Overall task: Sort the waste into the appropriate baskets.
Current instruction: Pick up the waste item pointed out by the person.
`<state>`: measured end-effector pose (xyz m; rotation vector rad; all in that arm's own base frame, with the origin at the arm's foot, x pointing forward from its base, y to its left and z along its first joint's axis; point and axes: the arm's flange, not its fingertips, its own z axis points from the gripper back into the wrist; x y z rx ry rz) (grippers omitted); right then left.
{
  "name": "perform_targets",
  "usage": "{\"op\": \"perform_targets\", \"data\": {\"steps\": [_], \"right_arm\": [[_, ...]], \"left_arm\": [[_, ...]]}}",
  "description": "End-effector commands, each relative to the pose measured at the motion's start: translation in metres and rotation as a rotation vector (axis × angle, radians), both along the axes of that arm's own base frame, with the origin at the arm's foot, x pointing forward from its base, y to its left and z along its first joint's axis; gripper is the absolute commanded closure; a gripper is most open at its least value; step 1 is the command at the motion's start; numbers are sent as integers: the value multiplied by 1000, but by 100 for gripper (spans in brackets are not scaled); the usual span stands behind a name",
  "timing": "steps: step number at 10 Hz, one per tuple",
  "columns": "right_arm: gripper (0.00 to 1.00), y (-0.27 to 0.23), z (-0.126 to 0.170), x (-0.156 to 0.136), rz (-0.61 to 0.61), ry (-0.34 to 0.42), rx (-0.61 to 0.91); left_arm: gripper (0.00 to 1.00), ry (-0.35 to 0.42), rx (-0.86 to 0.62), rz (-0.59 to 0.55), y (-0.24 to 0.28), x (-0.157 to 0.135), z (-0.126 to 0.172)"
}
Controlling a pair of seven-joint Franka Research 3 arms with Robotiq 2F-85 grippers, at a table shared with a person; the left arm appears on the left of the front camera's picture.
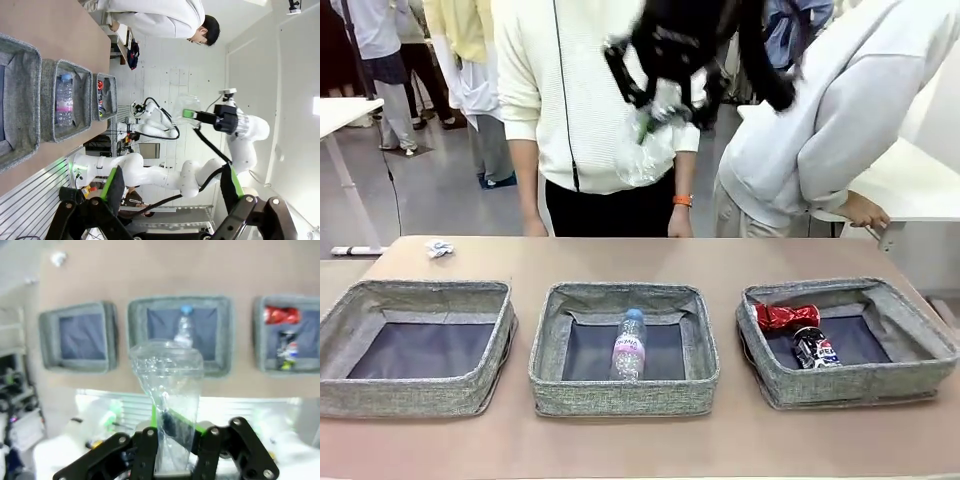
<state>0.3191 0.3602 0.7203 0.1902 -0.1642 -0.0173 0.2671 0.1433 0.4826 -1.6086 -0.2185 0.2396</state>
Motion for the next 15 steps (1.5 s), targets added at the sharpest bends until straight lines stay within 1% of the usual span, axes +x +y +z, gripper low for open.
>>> {"op": "perform_targets", "data": {"steps": [1, 2, 4, 5, 6, 7, 8, 9, 10, 12, 13, 15], "right_arm": [[98, 11, 53, 25, 38, 7, -47], [98, 11, 63, 24, 50, 15, -32], [98, 9, 73, 21, 38, -4, -35], [98, 9, 73, 20, 43, -10, -31], [98, 11, 67, 22, 47, 0, -31], [98, 1, 67, 22, 63, -2, -16], [98, 5, 67, 21, 73, -1, -16], [98, 9, 55, 24, 76, 20, -14], [98, 14, 42, 26, 100, 57, -18], [98, 22, 18, 37, 110, 80, -14], [98, 15, 42, 29, 89, 50, -34], [98, 15, 42, 29, 89, 50, -34]], "left_arm": [[0, -19, -19, 3, -2, -1, 3], [0, -19, -19, 3, -2, -1, 3], [0, -19, -19, 3, -2, -1, 3], [0, -19, -19, 3, -2, -1, 3], [0, -19, -19, 3, -2, -1, 3], [0, -19, -19, 3, -2, -1, 3], [0, -19, -19, 3, -2, -1, 3], [0, -19, -19, 3, -2, -1, 3], [0, -19, -19, 3, -2, -1, 3], [0, -19, -19, 3, -2, -1, 3], [0, -19, -19, 3, -2, -1, 3], [0, -19, -19, 3, -2, -1, 3]]}}
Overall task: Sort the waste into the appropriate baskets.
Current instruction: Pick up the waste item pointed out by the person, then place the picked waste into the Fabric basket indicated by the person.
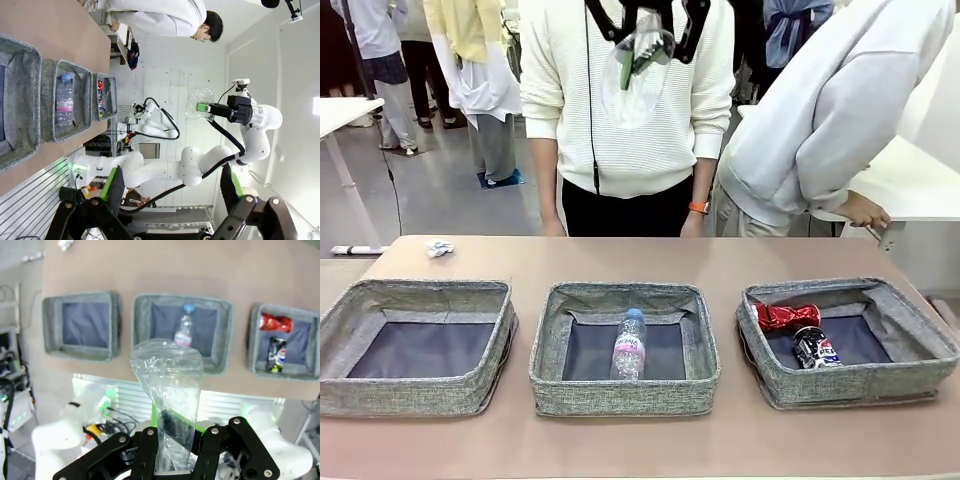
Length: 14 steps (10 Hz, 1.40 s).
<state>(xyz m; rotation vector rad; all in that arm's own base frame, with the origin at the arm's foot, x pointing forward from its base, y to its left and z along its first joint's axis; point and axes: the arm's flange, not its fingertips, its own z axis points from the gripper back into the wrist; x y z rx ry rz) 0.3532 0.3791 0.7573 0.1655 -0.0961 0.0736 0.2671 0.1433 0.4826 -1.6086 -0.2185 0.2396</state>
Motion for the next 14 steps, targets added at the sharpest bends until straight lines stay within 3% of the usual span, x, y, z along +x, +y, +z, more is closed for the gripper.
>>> {"op": "perform_targets", "data": {"steps": [1, 14], "right_arm": [[98, -3, 5, -5, -6, -10, -2], [98, -3, 5, -5, -6, -10, -2]], "left_arm": [[0, -19, -19, 3, -2, -1, 3], [0, -19, -19, 3, -2, -1, 3]]}}
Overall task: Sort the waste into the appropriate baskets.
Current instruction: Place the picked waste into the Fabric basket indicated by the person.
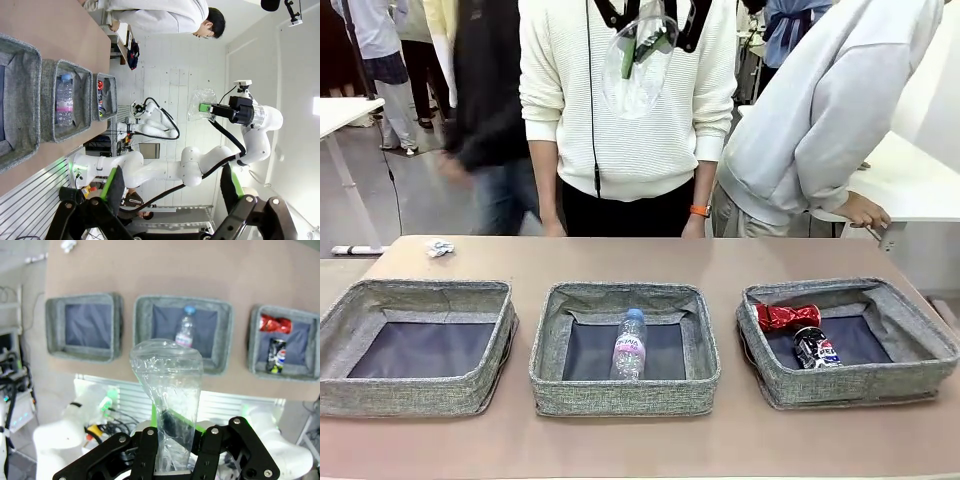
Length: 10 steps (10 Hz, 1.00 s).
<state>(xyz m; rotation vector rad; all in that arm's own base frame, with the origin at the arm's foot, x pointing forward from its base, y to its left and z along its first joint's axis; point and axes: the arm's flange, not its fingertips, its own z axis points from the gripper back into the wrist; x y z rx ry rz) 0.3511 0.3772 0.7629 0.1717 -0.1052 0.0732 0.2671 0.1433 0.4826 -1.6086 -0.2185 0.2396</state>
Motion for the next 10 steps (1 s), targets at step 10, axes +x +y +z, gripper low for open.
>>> {"op": "perform_targets", "data": {"steps": [10], "right_arm": [[98, -1, -1, -3, -5, -1, -9]], "left_arm": [[0, -19, -19, 3, -2, -1, 3]]}}
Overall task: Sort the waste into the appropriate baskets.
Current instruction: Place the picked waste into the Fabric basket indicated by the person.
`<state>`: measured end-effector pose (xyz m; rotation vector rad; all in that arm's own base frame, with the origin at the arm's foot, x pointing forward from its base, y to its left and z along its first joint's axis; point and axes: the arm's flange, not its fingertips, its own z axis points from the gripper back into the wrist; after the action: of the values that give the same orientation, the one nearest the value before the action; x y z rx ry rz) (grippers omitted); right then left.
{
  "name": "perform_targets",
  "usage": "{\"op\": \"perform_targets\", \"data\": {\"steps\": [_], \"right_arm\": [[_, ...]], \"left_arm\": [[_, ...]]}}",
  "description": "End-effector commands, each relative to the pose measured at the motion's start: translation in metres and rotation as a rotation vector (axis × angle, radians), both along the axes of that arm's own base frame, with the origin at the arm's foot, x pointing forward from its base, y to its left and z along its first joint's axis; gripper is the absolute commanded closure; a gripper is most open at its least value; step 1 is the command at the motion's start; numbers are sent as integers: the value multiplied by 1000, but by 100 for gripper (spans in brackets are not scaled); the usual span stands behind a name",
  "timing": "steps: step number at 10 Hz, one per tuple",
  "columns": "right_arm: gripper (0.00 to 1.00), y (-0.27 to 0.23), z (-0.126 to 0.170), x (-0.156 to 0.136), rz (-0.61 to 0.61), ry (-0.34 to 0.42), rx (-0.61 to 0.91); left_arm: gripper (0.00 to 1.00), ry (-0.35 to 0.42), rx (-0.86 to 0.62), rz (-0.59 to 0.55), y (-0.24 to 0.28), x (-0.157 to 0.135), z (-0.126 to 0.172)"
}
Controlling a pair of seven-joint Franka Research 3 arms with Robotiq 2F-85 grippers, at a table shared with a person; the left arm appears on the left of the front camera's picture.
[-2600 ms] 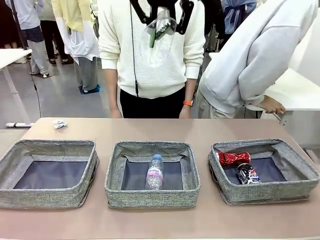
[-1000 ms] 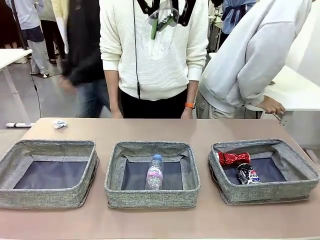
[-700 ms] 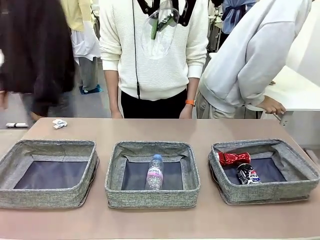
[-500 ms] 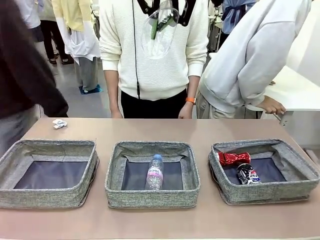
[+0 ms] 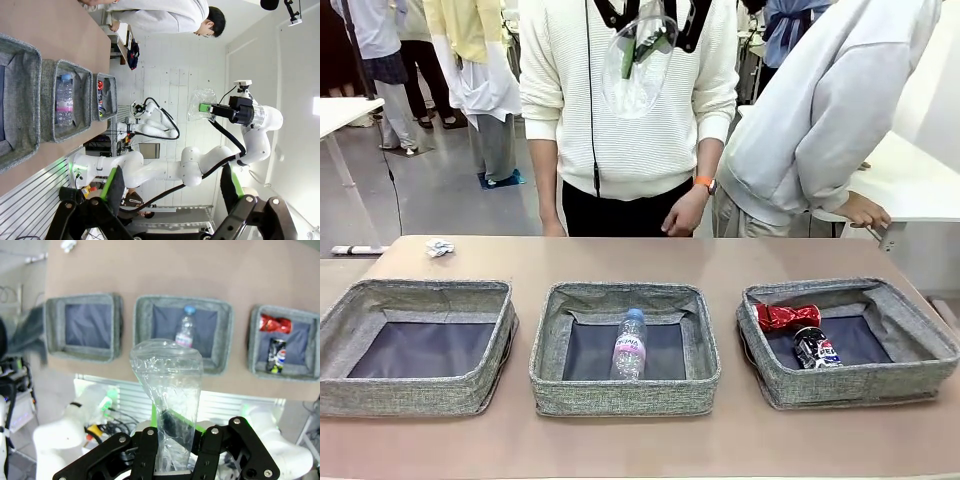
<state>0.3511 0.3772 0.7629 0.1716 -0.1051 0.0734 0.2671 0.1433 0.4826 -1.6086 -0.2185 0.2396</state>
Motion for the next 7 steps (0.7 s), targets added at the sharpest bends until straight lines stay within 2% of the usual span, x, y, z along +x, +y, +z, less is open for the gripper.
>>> {"op": "perform_targets", "data": {"steps": [1, 7], "right_arm": [[98, -2, -1, -3, -5, -1, -9], [98, -2, -1, -3, -5, -1, -9]], "left_arm": [[0, -19, -19, 3, -2, -1, 3], [0, -19, -19, 3, -2, -1, 3]]}}
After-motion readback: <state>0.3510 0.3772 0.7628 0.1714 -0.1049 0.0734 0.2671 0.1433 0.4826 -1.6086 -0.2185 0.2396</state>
